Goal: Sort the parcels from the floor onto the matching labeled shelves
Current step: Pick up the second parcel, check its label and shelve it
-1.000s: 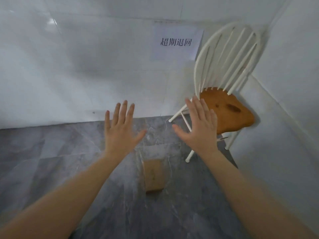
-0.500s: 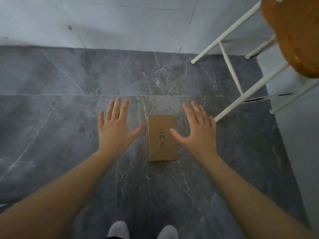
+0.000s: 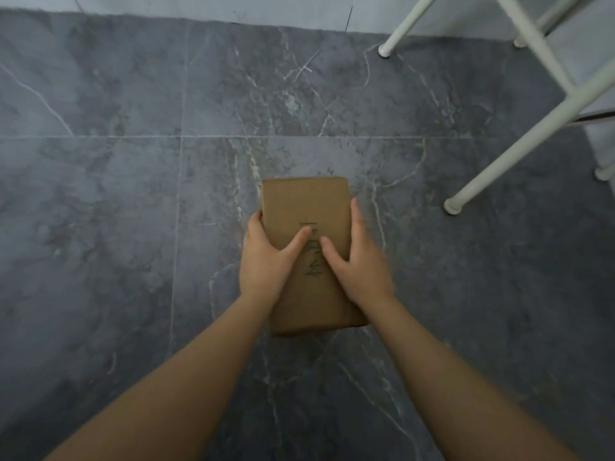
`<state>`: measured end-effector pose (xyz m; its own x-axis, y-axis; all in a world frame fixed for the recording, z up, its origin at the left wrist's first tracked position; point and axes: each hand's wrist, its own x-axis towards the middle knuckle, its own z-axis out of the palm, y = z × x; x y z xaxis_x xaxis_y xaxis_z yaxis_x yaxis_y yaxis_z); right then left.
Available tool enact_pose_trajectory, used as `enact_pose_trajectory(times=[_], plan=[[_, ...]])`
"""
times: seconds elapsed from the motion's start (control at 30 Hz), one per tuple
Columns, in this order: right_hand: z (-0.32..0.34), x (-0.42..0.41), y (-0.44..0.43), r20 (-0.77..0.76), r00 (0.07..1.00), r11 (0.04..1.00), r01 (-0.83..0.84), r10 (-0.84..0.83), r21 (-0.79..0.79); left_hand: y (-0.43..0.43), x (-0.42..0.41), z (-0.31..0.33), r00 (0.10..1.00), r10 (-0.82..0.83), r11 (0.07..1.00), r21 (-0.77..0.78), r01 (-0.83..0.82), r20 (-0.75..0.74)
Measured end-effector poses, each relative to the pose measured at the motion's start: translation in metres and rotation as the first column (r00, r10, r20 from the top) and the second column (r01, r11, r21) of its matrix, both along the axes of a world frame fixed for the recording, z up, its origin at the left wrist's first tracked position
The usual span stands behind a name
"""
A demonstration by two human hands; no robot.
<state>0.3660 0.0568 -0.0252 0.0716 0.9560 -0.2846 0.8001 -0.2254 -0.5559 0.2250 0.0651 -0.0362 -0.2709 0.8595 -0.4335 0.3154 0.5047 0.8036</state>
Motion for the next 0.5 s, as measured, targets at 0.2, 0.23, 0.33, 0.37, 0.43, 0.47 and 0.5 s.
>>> enact_pose_trajectory(times=[0.2, 0.23, 0.33, 0.37, 0.43, 0.47, 0.5], plan=[[-0.004, 0.002, -0.001, -0.2, 0.974, 0.992, 0.091, -0.106, -0.082, 0.0, 0.005, -0.002, 0.99, 0.105, 0.994, -0.024, -0.103, 0.094], [-0.003, 0.001, -0.001, -0.214, 0.97, 0.992, 0.094, -0.111, -0.088, 0.0, 0.005, 0.0, 0.988, 0.109, 0.994, -0.033, -0.106, 0.109], [0.009, -0.002, -0.001, -0.232, 0.966, 0.991, 0.094, -0.113, -0.092, 0.001, 0.004, 0.011, 0.974, 0.131, 0.991, -0.037, -0.126, 0.184], [0.018, -0.002, -0.001, -0.234, 0.966, 0.993, 0.099, -0.113, -0.071, 0.001, 0.003, 0.02, 0.97, 0.132, 0.991, -0.014, -0.132, 0.202], [0.048, -0.004, -0.004, -0.235, 0.965, 0.993, 0.118, -0.118, -0.013, 0.001, 0.0, 0.049, 0.969, 0.109, 0.993, 0.027, -0.118, 0.22], [0.068, -0.006, -0.005, -0.236, 0.964, 0.991, 0.131, -0.123, 0.016, 0.002, -0.002, 0.07, 0.97, 0.09, 0.994, 0.045, -0.103, 0.227], [0.092, -0.008, -0.006, -0.237, 0.963, 0.989, 0.142, -0.128, 0.041, 0.002, -0.004, 0.094, 0.97, 0.071, 0.994, 0.063, -0.088, 0.234]])
